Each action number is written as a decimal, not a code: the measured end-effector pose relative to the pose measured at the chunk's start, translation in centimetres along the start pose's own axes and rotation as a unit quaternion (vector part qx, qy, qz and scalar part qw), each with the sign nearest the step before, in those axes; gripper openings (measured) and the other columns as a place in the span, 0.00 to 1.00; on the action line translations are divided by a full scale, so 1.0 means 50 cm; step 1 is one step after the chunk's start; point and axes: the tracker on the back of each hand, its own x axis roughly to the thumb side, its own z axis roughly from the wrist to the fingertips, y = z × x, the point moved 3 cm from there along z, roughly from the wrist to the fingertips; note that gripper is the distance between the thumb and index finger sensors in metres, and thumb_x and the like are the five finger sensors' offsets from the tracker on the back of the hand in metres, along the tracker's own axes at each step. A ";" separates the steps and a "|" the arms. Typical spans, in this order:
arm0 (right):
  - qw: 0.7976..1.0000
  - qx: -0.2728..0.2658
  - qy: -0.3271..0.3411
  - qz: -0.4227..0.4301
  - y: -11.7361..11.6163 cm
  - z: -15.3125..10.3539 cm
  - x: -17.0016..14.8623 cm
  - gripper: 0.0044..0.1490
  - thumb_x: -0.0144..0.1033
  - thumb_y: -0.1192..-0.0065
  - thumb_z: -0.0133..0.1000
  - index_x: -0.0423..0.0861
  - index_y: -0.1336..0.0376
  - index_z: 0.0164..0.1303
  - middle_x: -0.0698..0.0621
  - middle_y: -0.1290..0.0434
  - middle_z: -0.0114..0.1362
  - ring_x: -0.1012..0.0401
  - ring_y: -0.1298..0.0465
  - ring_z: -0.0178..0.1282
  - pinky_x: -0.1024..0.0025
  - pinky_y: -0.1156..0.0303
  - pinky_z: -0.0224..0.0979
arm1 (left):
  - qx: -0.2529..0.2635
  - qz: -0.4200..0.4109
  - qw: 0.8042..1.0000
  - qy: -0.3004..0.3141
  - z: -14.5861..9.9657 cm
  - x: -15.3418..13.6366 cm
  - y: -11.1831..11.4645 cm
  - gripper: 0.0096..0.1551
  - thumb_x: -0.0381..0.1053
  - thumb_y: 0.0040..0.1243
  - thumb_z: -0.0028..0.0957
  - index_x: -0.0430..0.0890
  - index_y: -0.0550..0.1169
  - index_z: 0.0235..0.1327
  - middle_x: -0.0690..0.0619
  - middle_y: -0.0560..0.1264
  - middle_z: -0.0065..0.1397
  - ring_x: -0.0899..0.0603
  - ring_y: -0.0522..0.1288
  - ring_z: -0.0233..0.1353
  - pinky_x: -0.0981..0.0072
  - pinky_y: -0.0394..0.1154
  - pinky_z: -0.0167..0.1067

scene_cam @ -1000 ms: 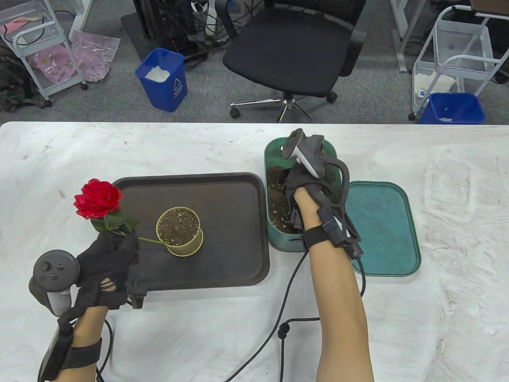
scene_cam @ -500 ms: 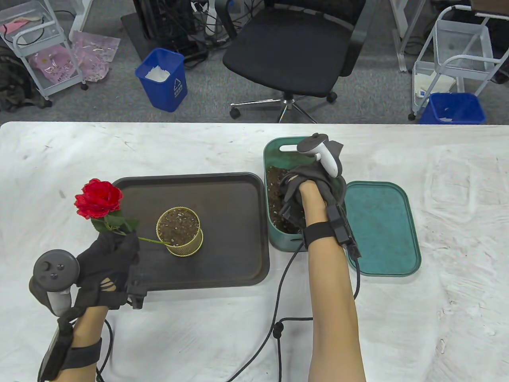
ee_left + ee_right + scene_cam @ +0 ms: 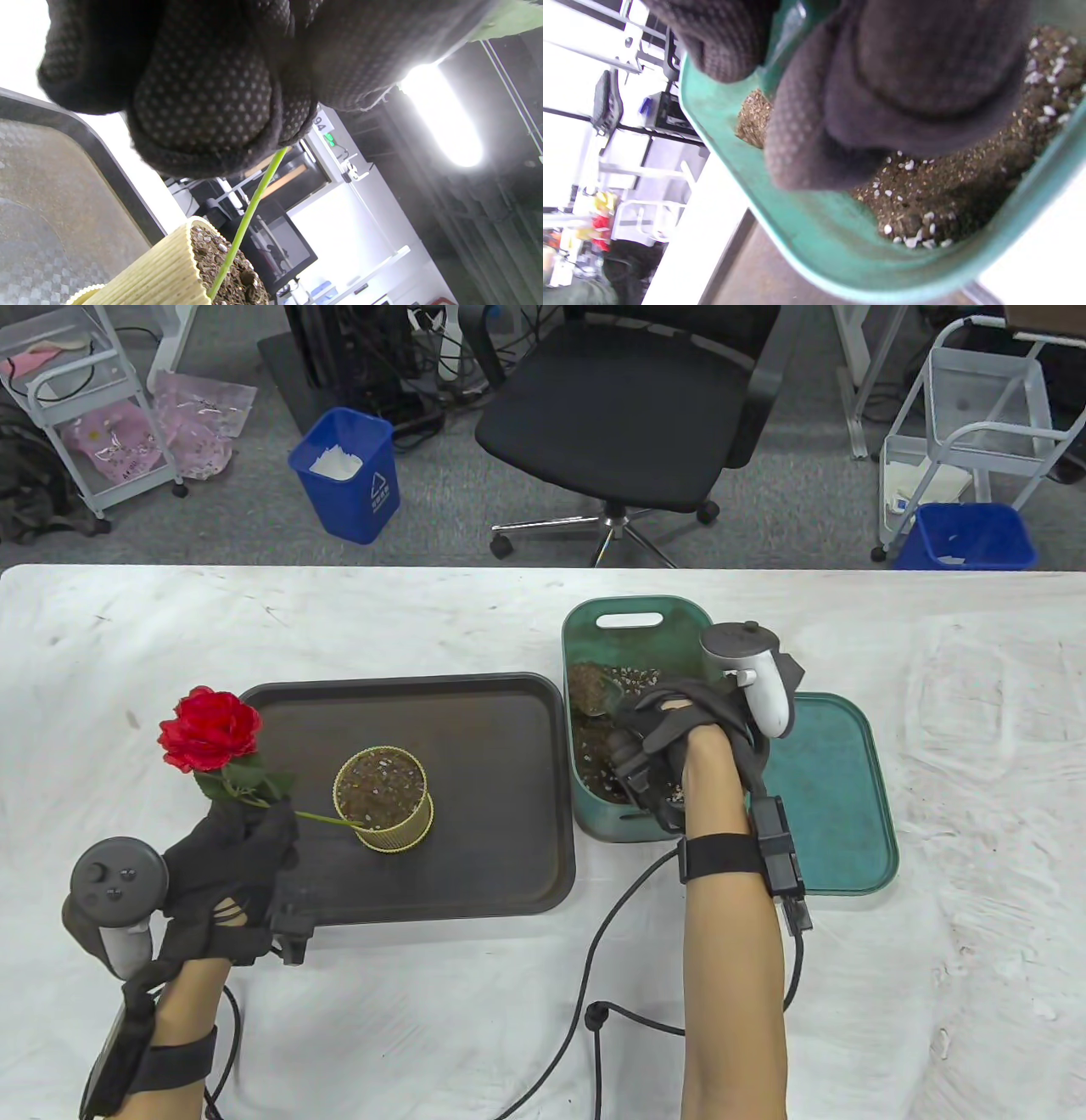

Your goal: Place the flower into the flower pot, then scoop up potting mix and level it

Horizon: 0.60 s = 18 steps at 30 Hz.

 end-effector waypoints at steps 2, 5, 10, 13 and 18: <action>1.000 -0.006 0.009 0.019 0.007 -0.015 -0.011 0.36 0.38 0.40 0.49 0.31 0.38 0.63 0.41 0.19 0.50 0.54 0.12 0.30 0.65 0.13 0.28 | 0.001 0.000 1.000 0.000 0.000 0.000 0.000 0.25 0.58 0.71 0.42 0.47 0.84 0.48 0.55 0.88 0.44 0.50 0.91 0.29 0.60 0.88 0.35; 0.999 -0.013 0.025 0.045 0.017 -0.040 -0.020 0.36 0.38 0.40 0.49 0.32 0.38 0.62 0.41 0.19 0.50 0.54 0.12 0.30 0.65 0.13 0.28 | 0.001 0.000 1.000 -0.001 0.000 0.000 -0.001 0.25 0.58 0.71 0.42 0.47 0.84 0.48 0.55 0.88 0.44 0.50 0.91 0.29 0.60 0.88 0.35; 0.997 -0.033 0.046 0.061 0.032 -0.075 -0.019 0.36 0.38 0.40 0.49 0.32 0.38 0.62 0.41 0.19 0.50 0.54 0.12 0.30 0.65 0.13 0.28 | 0.001 0.000 1.000 -0.001 0.000 0.000 -0.001 0.25 0.58 0.71 0.42 0.47 0.84 0.48 0.55 0.88 0.44 0.50 0.91 0.29 0.60 0.88 0.35; 0.995 -0.029 0.069 0.066 0.030 -0.097 -0.009 0.36 0.38 0.40 0.49 0.32 0.38 0.62 0.41 0.19 0.49 0.54 0.12 0.29 0.65 0.13 0.27 | 0.001 -0.001 1.000 -0.002 0.002 -0.001 -0.001 0.25 0.58 0.71 0.42 0.47 0.84 0.48 0.55 0.88 0.44 0.50 0.91 0.29 0.60 0.88 0.35; 0.992 0.009 0.113 0.047 -0.017 -0.127 0.016 0.35 0.38 0.40 0.49 0.32 0.37 0.62 0.41 0.19 0.49 0.54 0.12 0.29 0.65 0.13 0.27 | 0.001 -0.002 1.000 -0.005 0.003 -0.002 -0.002 0.25 0.58 0.71 0.42 0.47 0.84 0.48 0.55 0.88 0.44 0.50 0.91 0.29 0.60 0.88 0.35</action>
